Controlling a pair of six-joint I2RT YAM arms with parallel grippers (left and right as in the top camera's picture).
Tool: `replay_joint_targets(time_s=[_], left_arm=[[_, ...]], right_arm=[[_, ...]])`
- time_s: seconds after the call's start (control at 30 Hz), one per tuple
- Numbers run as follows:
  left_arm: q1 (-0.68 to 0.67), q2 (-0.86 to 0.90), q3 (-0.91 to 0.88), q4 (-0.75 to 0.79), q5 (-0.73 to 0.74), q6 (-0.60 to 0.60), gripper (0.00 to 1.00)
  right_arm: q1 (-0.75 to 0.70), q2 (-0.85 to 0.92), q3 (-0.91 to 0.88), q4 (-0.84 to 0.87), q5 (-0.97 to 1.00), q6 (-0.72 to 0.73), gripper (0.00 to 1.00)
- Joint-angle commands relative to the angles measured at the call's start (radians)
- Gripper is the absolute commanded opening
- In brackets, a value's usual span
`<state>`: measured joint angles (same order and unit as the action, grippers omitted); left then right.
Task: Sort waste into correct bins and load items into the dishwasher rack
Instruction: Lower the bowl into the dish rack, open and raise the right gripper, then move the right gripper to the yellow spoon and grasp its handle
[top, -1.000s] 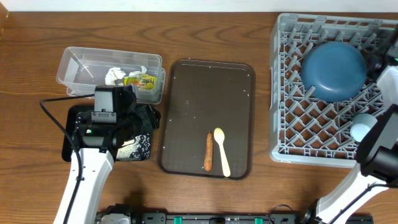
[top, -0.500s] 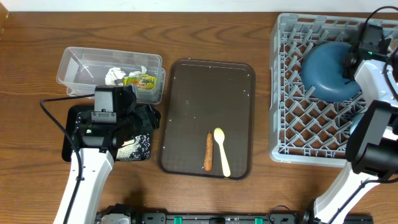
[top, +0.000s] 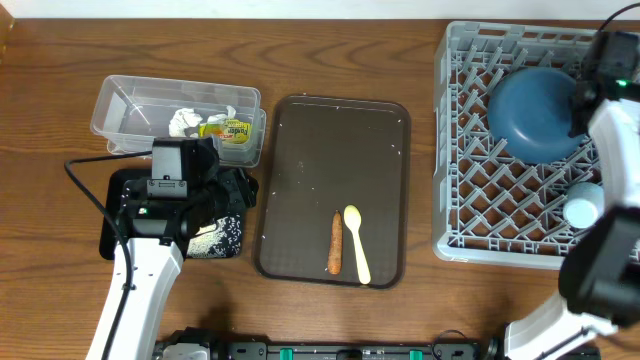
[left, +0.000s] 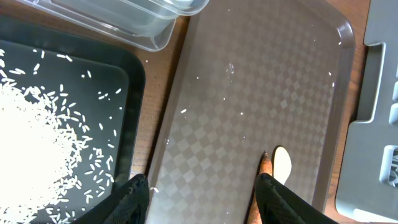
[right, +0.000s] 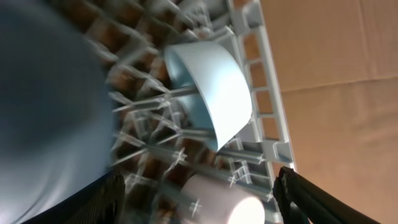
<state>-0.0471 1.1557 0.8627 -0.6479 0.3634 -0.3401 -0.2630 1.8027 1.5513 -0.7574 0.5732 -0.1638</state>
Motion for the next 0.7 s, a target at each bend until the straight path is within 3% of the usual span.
replay_joint_targets(time_s=[0.0, 0.07, 0.17, 0.27, 0.43, 0.67], left_arm=[[0.005, 0.0, 0.009, -0.002, 0.002, 0.005, 0.57], [0.005, 0.0, 0.009, -0.003, -0.009, 0.005, 0.57], [0.005, 0.0, 0.009, -0.01, -0.037, 0.005, 0.57], [0.005, 0.0, 0.009, -0.027, -0.09, 0.005, 0.57], [0.005, 0.0, 0.009, -0.076, -0.149, 0.006, 0.57], [0.005, 0.0, 0.009, -0.089, -0.148, 0.005, 0.58]], right_arm=[[0.026, -0.114, 0.006, -0.051, -0.341, 0.021, 0.76], [0.038, -0.161, 0.006, -0.093, -0.534, 0.022, 0.76], [0.074, -0.206, 0.006, -0.156, -0.834, 0.022, 0.67], [0.139, -0.214, 0.006, -0.245, -0.986, 0.023, 0.66], [0.308, -0.203, -0.019, -0.361, -0.989, 0.022, 0.69], [0.582, -0.2, -0.155, -0.298, -0.888, 0.122, 0.7]])
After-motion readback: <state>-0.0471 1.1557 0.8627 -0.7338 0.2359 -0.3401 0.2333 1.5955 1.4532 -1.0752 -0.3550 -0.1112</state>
